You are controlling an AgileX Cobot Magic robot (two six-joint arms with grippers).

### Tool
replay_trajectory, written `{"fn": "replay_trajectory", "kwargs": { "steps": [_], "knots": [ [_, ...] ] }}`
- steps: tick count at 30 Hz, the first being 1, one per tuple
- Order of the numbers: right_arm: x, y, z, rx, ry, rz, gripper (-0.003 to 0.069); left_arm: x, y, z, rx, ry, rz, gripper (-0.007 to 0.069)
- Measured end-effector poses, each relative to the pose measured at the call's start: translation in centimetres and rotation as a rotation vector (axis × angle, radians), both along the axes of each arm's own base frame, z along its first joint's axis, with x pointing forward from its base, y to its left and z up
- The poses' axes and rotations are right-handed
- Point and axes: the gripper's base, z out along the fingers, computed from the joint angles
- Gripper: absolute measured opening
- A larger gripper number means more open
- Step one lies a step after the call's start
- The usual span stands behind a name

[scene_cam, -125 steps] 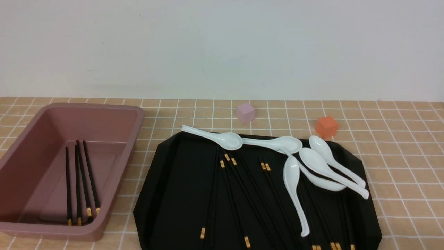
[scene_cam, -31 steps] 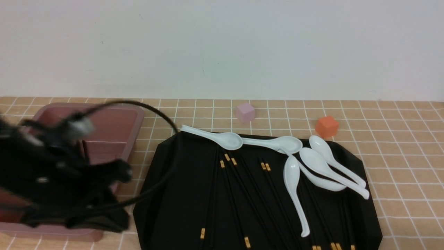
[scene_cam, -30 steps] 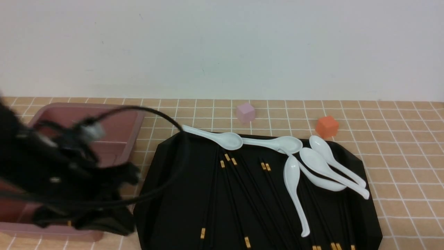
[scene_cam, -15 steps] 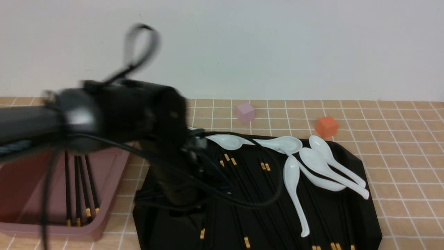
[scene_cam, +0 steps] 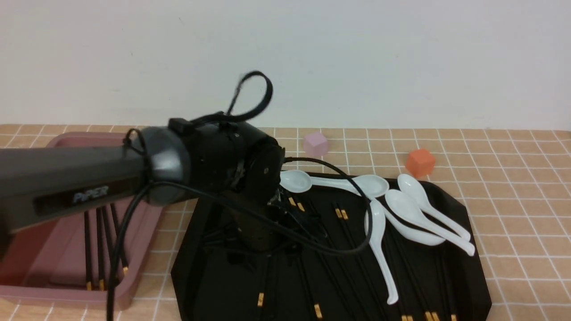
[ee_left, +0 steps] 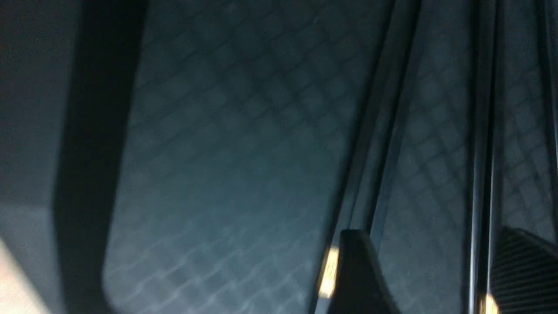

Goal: On brown tablecloth take chopsticks from black tray and put them in box.
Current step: 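Reach over to the black tray and grasp a pair of chopsticks with the left gripper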

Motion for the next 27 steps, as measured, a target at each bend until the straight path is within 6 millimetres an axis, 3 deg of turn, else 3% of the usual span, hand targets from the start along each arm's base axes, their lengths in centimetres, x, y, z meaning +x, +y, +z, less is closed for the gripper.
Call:
{"fn": "replay_trajectory", "kwargs": {
  "steps": [8,23,27],
  "knots": [
    [0.0,0.0,0.0,0.000,0.000,0.000,0.0240,0.7,-0.2,-3.1,0.067,0.023,-0.023,0.0426],
    [0.0,0.0,0.0,0.000,0.000,0.000,0.0240,1.1,-0.2,-4.5,0.110,0.031,-0.040,0.0422],
    [0.0,0.0,0.0,0.000,0.000,0.000,0.0240,1.1,-0.2,-4.5,0.110,0.031,-0.040,0.0349]
  ]
}}
